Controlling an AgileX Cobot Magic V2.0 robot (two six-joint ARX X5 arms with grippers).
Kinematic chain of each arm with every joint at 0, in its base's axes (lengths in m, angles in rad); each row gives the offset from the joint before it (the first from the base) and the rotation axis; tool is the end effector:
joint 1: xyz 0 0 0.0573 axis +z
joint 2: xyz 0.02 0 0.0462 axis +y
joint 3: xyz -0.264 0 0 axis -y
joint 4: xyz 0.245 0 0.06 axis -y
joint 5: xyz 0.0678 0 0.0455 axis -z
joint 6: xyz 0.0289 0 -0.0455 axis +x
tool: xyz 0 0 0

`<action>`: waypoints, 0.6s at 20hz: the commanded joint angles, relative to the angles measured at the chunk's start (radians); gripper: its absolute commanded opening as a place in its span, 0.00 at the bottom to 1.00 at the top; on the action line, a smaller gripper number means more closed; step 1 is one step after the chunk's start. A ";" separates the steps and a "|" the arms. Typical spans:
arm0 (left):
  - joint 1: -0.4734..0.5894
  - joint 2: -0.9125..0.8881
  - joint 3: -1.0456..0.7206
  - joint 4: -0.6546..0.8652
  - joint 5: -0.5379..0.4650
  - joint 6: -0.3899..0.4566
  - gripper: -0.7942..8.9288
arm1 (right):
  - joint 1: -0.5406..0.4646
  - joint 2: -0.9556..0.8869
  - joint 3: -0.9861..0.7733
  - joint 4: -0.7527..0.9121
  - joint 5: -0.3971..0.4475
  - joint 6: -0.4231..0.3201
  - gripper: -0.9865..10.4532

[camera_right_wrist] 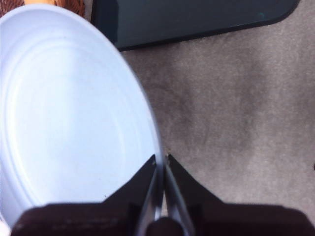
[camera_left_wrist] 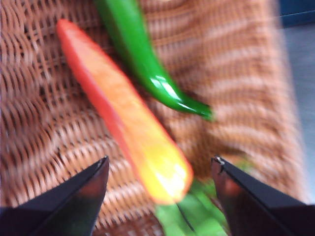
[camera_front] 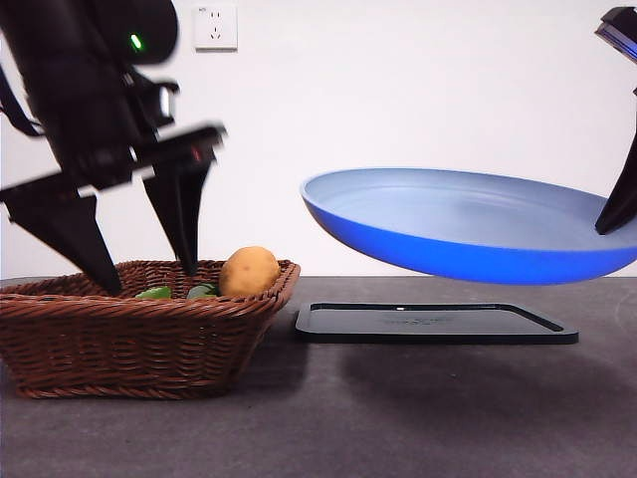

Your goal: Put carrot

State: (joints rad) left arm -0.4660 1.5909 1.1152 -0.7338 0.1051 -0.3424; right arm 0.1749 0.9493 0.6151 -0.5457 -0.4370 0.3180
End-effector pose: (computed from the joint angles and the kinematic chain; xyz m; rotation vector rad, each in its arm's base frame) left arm 0.2709 -0.1396 0.2183 -0.0729 1.2691 -0.2859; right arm 0.1725 0.0429 0.2220 0.4045 0.9715 0.4270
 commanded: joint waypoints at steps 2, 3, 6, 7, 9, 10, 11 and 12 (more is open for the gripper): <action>-0.006 0.106 0.026 0.019 -0.009 -0.002 0.45 | 0.002 -0.002 0.014 0.013 -0.003 0.006 0.09; -0.006 0.124 0.026 0.027 -0.015 0.002 0.45 | 0.002 -0.002 0.014 0.013 -0.002 0.005 0.09; -0.005 0.126 0.026 0.031 -0.035 0.006 0.30 | 0.002 -0.002 0.014 0.014 0.001 0.003 0.09; -0.004 0.126 0.026 0.032 -0.034 0.031 0.23 | 0.002 -0.002 0.014 0.014 0.002 0.003 0.09; -0.004 0.126 0.027 0.027 -0.032 0.053 0.18 | 0.002 -0.002 0.014 0.014 0.002 0.003 0.09; -0.004 0.126 0.037 0.019 -0.029 0.055 0.18 | 0.002 -0.002 0.014 0.014 0.007 0.003 0.09; -0.004 0.122 0.055 0.002 -0.028 0.056 0.18 | 0.002 -0.002 0.014 0.014 0.029 0.003 0.09; -0.003 0.115 0.090 -0.035 -0.032 0.064 0.18 | 0.002 -0.001 0.014 0.014 0.042 0.003 0.09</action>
State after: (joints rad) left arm -0.4656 1.6993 1.1946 -0.7876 0.0689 -0.2951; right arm 0.1749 0.9466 0.6151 -0.5453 -0.3893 0.3180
